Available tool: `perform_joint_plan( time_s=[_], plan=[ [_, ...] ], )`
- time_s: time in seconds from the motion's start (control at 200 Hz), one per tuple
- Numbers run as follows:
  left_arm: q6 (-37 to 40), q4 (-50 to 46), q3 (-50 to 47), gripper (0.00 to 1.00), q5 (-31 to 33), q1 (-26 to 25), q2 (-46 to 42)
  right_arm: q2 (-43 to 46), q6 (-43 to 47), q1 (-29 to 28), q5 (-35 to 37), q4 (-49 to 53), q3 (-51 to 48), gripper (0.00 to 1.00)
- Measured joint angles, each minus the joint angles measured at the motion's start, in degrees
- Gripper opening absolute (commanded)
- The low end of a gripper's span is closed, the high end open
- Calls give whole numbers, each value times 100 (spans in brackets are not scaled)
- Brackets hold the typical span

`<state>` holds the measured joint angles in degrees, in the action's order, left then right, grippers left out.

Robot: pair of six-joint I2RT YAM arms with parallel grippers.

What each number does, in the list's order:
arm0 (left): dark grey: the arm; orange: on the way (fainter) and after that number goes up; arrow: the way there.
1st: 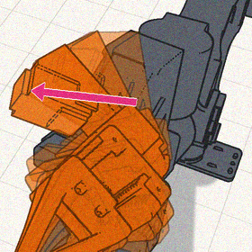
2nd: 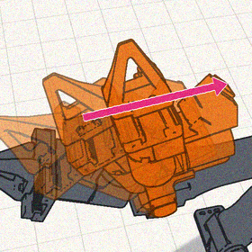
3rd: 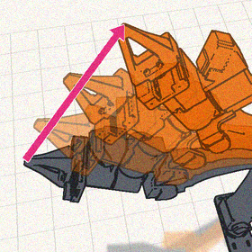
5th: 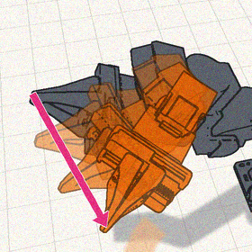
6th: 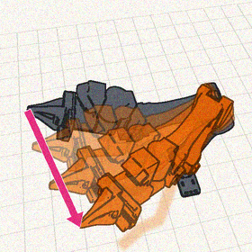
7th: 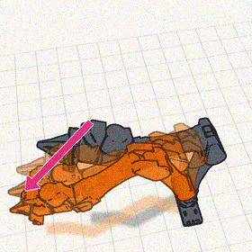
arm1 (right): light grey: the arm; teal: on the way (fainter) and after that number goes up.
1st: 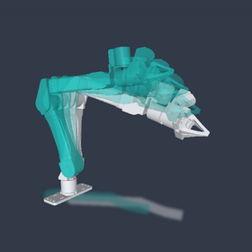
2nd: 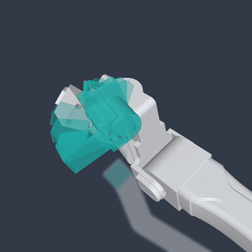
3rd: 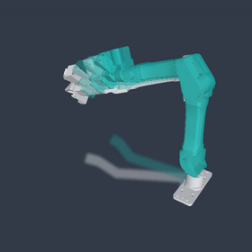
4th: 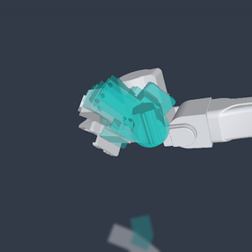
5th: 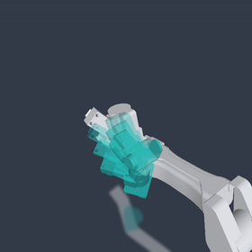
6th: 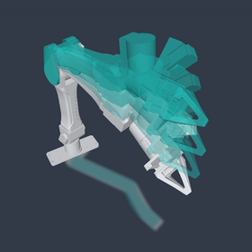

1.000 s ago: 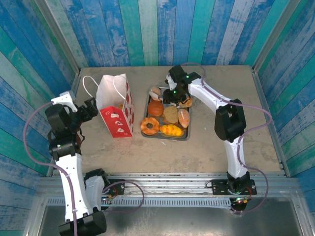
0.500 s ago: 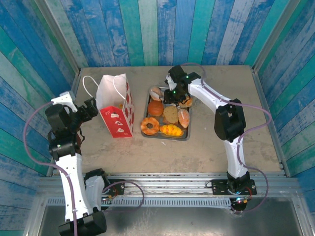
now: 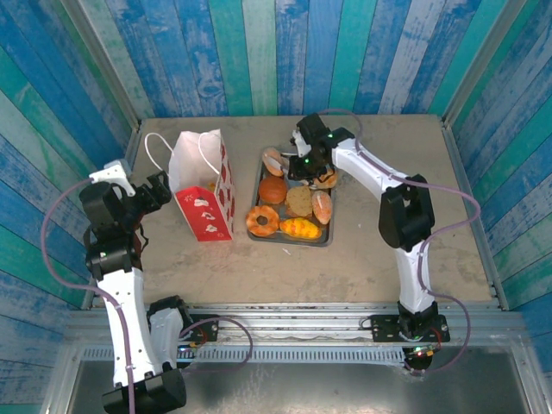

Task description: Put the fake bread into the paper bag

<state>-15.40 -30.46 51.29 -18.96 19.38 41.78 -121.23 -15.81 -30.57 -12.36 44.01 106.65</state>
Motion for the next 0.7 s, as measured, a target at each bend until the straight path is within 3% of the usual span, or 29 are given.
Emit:
perform_joint_plan(
  time_s=[0.701],
  plan=[
    [-643,138,20,95,-267,0,269,2087,-291,-13,337,-870,-1375,27]
  ],
)
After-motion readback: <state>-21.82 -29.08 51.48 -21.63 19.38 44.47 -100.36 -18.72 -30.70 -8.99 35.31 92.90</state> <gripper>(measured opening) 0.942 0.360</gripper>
